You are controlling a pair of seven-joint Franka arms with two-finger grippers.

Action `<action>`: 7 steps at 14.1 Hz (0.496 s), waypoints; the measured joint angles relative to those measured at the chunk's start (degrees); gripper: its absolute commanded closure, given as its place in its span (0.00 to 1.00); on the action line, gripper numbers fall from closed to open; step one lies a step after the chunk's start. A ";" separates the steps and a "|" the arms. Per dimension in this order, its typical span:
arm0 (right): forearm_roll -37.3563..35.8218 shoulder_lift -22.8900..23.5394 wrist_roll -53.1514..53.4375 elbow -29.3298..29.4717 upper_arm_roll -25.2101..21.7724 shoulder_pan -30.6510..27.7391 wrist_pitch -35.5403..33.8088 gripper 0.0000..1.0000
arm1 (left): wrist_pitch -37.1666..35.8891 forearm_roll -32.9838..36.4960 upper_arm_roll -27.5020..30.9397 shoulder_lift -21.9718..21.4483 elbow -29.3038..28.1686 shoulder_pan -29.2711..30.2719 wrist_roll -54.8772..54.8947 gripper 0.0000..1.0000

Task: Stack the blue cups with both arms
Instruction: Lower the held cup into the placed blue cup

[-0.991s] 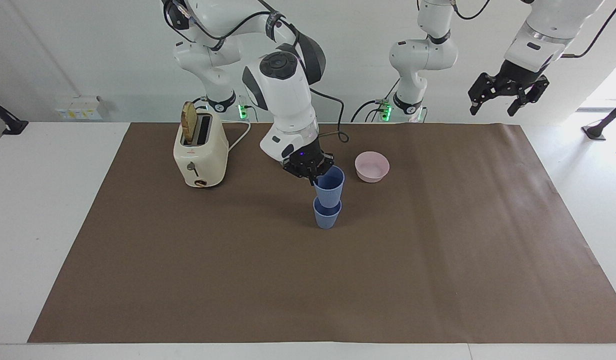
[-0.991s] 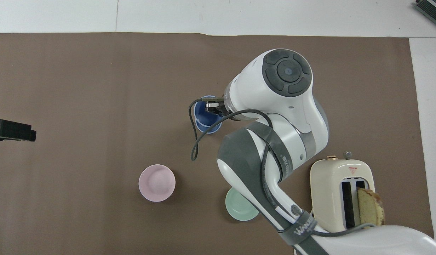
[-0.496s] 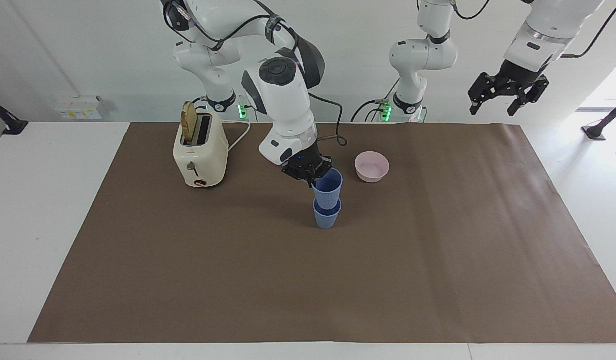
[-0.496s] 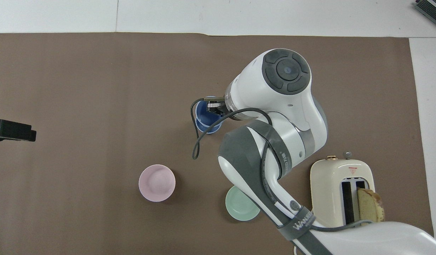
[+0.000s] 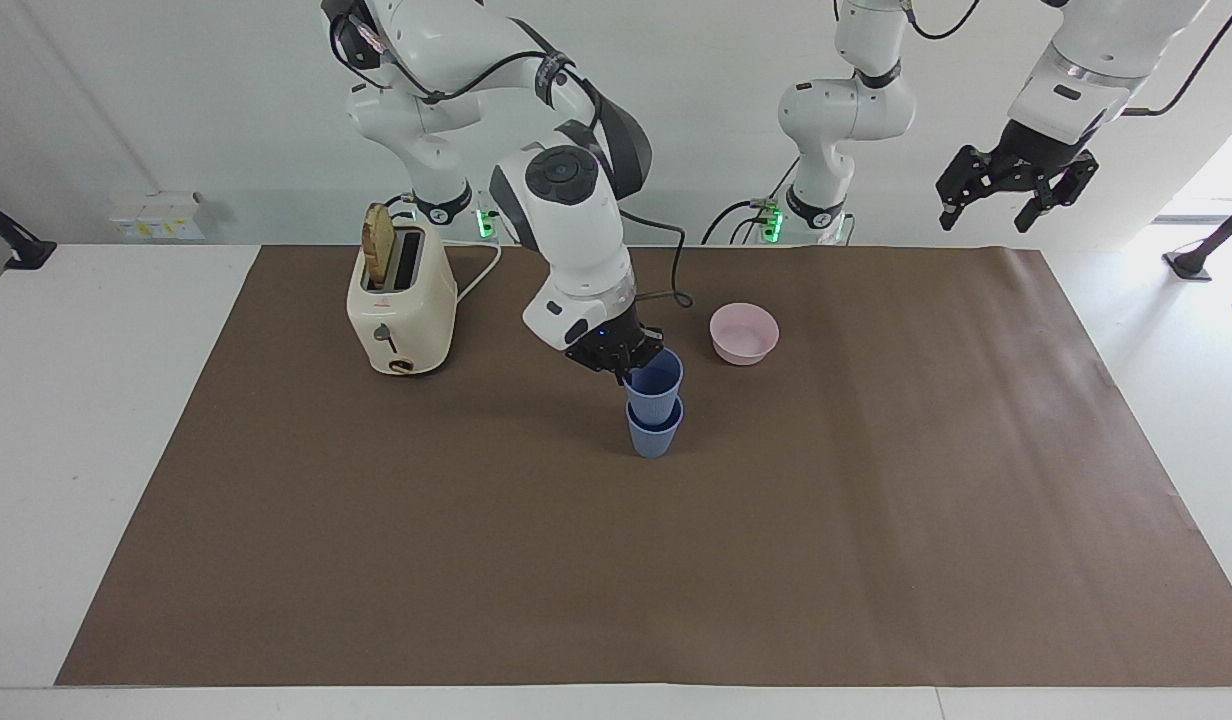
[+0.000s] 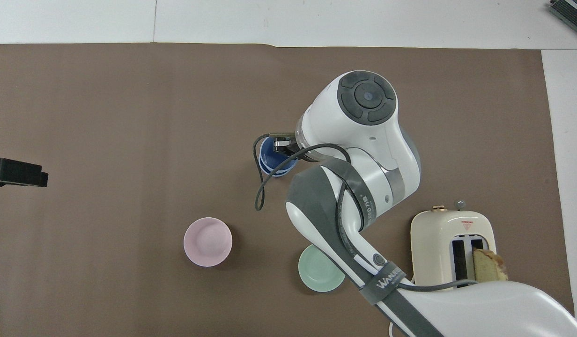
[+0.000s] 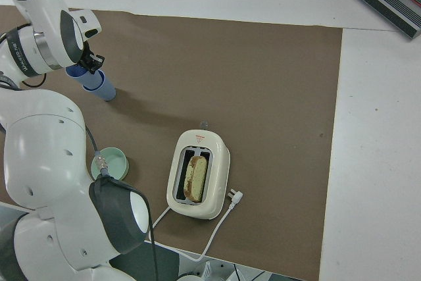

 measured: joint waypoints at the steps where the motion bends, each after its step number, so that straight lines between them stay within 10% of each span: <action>1: -0.01 0.08 0.00 -0.27 0.00 0.00 0.69 1.00 | -0.01 0.00 0.00 0.00 0.00 0.00 0.00 0.00; 7: -0.12 2.40 0.00 -1.45 0.02 0.27 3.75 1.00 | -0.02 0.00 0.00 0.00 0.00 0.00 0.00 0.00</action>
